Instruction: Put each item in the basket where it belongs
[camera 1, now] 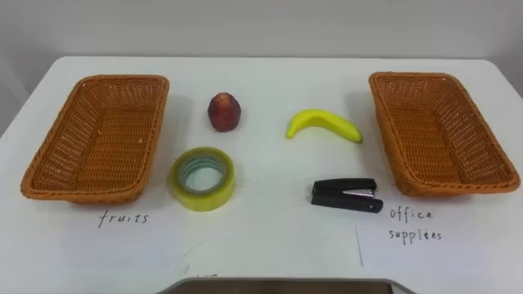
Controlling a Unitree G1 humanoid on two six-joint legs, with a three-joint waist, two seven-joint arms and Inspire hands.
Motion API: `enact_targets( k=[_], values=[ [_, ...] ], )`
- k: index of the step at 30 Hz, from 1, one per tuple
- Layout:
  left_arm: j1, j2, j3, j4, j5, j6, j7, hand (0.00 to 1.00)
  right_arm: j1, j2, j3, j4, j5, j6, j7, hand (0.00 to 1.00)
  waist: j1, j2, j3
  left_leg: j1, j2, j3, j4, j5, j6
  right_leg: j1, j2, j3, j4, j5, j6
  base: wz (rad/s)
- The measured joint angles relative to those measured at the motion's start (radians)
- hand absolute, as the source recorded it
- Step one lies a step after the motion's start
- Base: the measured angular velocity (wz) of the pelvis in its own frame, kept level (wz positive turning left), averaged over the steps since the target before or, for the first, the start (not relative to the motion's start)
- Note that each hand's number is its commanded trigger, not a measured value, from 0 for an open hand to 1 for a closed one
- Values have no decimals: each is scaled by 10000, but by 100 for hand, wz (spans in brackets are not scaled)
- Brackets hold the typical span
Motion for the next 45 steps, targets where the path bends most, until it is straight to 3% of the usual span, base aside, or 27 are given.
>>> enact_targets(
  k=[17, 20, 25, 32, 40, 45],
  values=[
    [-3, -62, 345, 13, 3, 118, 381, 0, 23, 26, -592, 65, 96, 371, -345, 0, -24, -54, 10, 8, 0, 50, -22, -1, 0, -3, 5, 64, 6, -2, 3, 0],
    [-4, -72, 580, 17, 21, 229, 406, 0, 163, 51, -805, 64, 93, 373, -521, 0, -27, -74, 16, 7, -1, 55, -49, -1, 0, -34, 41, 268, 1, -7, -3, 0],
    [118, -48, 876, 27, 44, 244, 413, 0, 399, 32, -1287, 56, 141, 374, -933, 0, -40, -189, -66, 28, -9, 116, -98, -1, 1, -58, 41, 345, -6, -6, -2, -4],
    [430, 10, 1659, 44, 111, 272, 392, 0, 697, -17, -2517, 35, 349, 378, -1308, 0, -188, -313, -15, 181, -9, 245, -125, -2, 2, 26, 36, 477, -3, -13, 6, -6],
    [504, 60, 2283, 43, 228, 313, 573, 0, 762, -28, -4220, -732, 580, 271, -2417, 0, -536, -356, -21, 173, -1, 264, -140, -44, 25, -15, 53, 525, 27, -11, 9, -1],
    [572, 69, 2943, -17, 220, 293, 625, 0, 736, -79, -5359, -1452, 1984, -13, -3276, 0, -619, -400, -33, 264, -1, 318, -149, -43, 24, -19, 40, 550, 59, -10, 8, -2]
  ],
)
